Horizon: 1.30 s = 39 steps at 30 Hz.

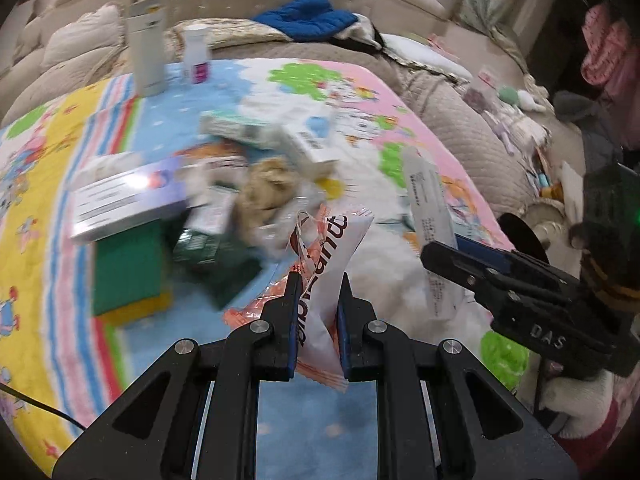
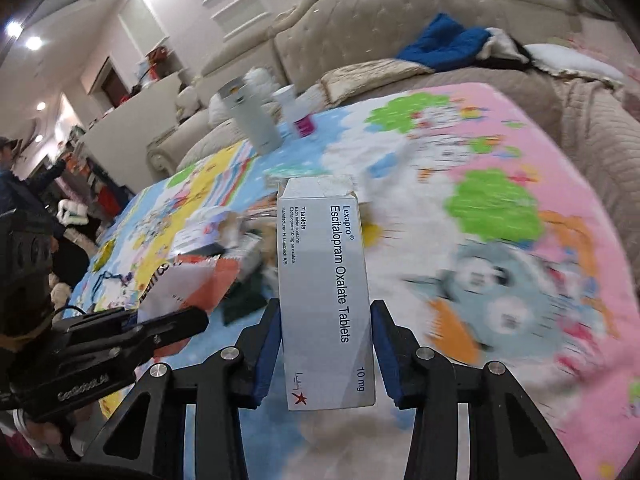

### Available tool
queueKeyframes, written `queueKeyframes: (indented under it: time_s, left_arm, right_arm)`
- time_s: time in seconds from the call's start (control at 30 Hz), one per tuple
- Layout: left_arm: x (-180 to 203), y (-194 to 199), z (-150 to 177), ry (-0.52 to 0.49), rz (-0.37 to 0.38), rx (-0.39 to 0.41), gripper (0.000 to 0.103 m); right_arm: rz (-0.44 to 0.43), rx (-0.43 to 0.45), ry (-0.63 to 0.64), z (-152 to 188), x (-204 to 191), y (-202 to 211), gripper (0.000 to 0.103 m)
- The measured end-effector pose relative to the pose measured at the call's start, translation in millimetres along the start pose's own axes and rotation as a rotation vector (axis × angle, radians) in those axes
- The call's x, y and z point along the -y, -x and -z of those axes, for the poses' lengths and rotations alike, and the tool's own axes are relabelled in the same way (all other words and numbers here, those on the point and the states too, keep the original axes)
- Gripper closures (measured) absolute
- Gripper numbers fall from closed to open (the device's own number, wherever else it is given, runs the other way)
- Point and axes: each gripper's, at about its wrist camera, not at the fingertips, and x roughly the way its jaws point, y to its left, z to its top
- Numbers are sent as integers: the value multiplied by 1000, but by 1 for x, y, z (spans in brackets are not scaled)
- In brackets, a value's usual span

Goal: Collect trash
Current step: 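Carry wrapper and medicine box to the black bin and release both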

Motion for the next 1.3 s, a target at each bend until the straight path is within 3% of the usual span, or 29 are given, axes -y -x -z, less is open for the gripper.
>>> queueKeyframes:
  time_s: [0.8,1.3]
  left_arm:
    - [194,-77,-26,-258,146,-64,90]
    - [271,-132,-42,-253,341,-158,89]
  right_arm:
    - [283,138,-290,43,182,125,61]
    - [381,143,-433,60,266,145,61]
